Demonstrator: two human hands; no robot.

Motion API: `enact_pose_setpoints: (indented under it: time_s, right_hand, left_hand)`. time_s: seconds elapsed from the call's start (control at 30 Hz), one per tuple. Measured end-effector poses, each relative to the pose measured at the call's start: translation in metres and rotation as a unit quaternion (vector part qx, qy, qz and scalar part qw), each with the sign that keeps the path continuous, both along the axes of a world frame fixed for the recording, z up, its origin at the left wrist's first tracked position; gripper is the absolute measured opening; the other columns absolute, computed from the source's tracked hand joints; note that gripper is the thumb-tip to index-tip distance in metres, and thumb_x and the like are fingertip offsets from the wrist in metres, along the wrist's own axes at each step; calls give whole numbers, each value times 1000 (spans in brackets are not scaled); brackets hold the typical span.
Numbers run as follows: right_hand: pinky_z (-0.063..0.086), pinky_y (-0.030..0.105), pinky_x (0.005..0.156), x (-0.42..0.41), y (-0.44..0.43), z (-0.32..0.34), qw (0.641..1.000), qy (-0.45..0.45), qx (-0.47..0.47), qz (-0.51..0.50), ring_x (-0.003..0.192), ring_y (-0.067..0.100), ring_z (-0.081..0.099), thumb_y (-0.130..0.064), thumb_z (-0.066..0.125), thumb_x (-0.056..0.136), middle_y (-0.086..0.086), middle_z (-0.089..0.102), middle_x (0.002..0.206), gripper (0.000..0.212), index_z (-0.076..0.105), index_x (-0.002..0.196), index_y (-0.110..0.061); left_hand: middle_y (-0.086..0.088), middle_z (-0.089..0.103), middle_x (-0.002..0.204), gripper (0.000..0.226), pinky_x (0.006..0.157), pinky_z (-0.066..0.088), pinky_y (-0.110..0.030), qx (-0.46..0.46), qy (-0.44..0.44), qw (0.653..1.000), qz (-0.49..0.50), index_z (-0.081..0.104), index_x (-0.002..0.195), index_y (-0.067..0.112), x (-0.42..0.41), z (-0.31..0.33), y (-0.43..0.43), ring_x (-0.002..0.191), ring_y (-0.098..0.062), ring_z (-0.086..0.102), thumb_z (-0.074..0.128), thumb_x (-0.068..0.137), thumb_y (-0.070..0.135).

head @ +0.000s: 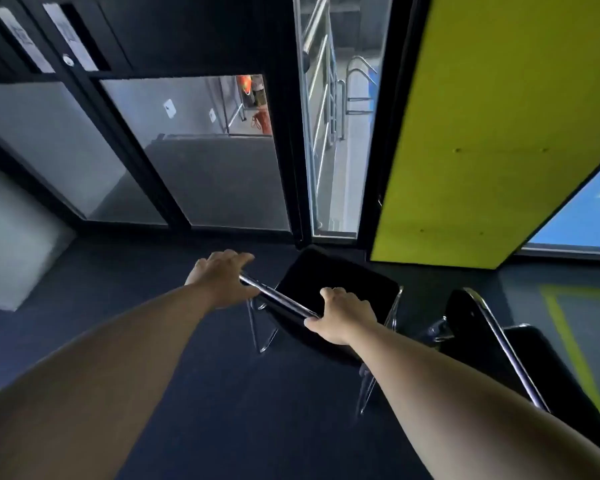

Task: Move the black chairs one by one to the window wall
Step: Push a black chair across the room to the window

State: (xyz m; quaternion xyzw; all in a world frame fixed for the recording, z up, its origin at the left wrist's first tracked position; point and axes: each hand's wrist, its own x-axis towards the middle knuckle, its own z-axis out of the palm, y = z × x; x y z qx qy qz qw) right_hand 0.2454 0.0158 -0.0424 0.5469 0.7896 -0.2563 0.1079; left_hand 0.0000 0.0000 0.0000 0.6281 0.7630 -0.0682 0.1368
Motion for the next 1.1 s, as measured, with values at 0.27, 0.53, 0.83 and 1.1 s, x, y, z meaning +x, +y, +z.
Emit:
enact_pose_setpoints:
  time_s: [0.27, 0.53, 0.83, 1.1]
  right_hand:
    - [47, 42, 99, 2, -9, -34, 990, -10, -111, -88, 126, 29, 54, -67, 39, 95, 5, 48, 148, 77, 29, 156, -19]
    - [51, 35, 83, -9, -12, -53, 991, -41, -50, -115, 111, 26, 63, -59, 50, 94, 0, 66, 123, 66, 39, 151, -27]
    - [46, 31, 70, -16, -31, -57, 994, -79, -14, -70, 86, 24, 60, -43, 59, 94, -5, 52, 80, 25, 57, 100, -19]
    - [44, 30, 60, -6, -73, -52, 996, -83, 3, 36, 72, 23, 60, -25, 60, 89, -2, 57, 73, 21, 49, 73, -17]
  left_hand:
    - [15, 55, 134, 76, 103, 46, -42, -179, -1, 975, -134, 54, 134, 39, -27, -47, 55, 120, -14, 54, 60, 67, 74]
    - [19, 61, 121, 52, 96, 40, -38, -164, 62, 963, -205, 59, 121, 44, -35, -80, 69, 112, -14, 58, 61, 75, 68]
    - [14, 63, 104, 40, 82, 34, -34, -104, 151, 957, -224, 67, 106, 40, -33, -99, 34, 109, -15, 53, 60, 77, 67]
    - [14, 64, 85, 34, 71, 44, -31, -104, 95, 984, -112, 72, 87, 39, -35, -107, -63, 95, -14, 57, 63, 70, 67]
